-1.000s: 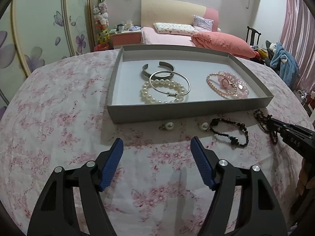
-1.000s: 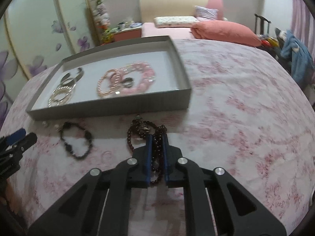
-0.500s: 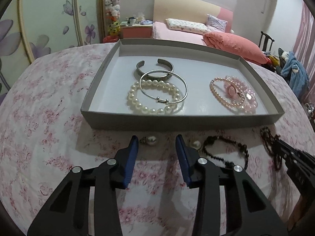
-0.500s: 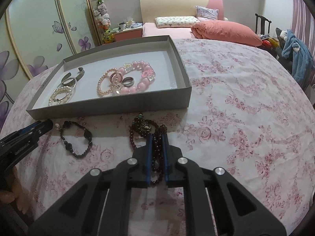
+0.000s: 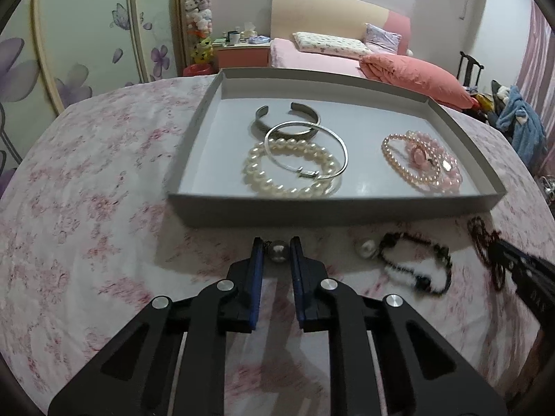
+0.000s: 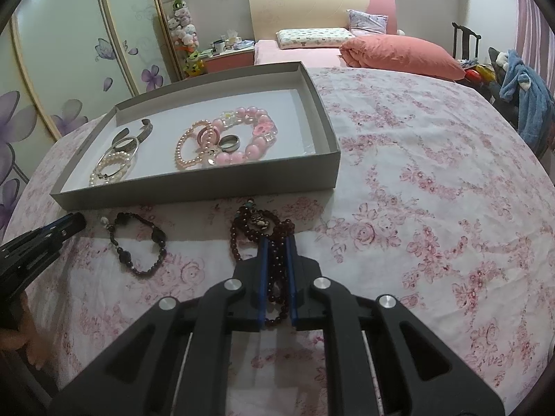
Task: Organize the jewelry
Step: 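Close the left tool on the white pearl stud earring while the right tool holds the bead bracelet, then carry the pearl earring over the tray with the left tool while the right tool carries the dark bracelet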
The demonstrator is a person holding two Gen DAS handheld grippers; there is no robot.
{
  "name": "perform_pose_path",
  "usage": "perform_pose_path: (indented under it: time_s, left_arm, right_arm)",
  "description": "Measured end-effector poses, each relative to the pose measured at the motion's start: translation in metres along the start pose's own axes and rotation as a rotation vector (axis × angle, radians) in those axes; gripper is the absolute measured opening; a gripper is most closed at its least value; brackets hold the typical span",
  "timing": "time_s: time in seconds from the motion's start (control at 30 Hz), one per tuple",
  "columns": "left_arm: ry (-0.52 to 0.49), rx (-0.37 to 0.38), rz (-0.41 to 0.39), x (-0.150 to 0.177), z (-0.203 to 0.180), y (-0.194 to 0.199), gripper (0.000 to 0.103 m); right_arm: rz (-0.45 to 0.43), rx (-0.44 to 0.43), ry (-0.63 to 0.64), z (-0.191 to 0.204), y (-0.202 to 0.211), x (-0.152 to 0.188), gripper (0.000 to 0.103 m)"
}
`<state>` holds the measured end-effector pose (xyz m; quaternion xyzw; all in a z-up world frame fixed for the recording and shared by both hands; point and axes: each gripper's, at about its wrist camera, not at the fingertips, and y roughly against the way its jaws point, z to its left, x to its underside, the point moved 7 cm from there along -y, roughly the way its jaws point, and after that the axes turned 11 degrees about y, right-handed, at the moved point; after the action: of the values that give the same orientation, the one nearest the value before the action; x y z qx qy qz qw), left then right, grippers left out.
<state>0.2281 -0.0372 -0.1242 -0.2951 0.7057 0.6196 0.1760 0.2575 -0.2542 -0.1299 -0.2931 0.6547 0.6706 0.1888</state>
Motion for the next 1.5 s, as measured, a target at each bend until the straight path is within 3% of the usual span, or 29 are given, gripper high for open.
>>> perform_pose_path:
  time_s: [0.27,1.17,1.5]
  left_arm:
    - [-0.044,0.091,0.022,0.014,0.02,0.015,0.017]
    - [-0.063,0.038,0.013,0.011,0.016,0.01,0.016]
    - [-0.049,0.034,0.01,0.012,0.019,0.012,0.014]
  right_arm:
    - [-0.001,-0.045,0.065,0.02,0.002,0.002,0.011]
    - [-0.004,-0.064,0.041,0.017,0.002,0.004,0.01]
    - [-0.065,-0.063,0.005,0.017,0.017,0.001,0.009]
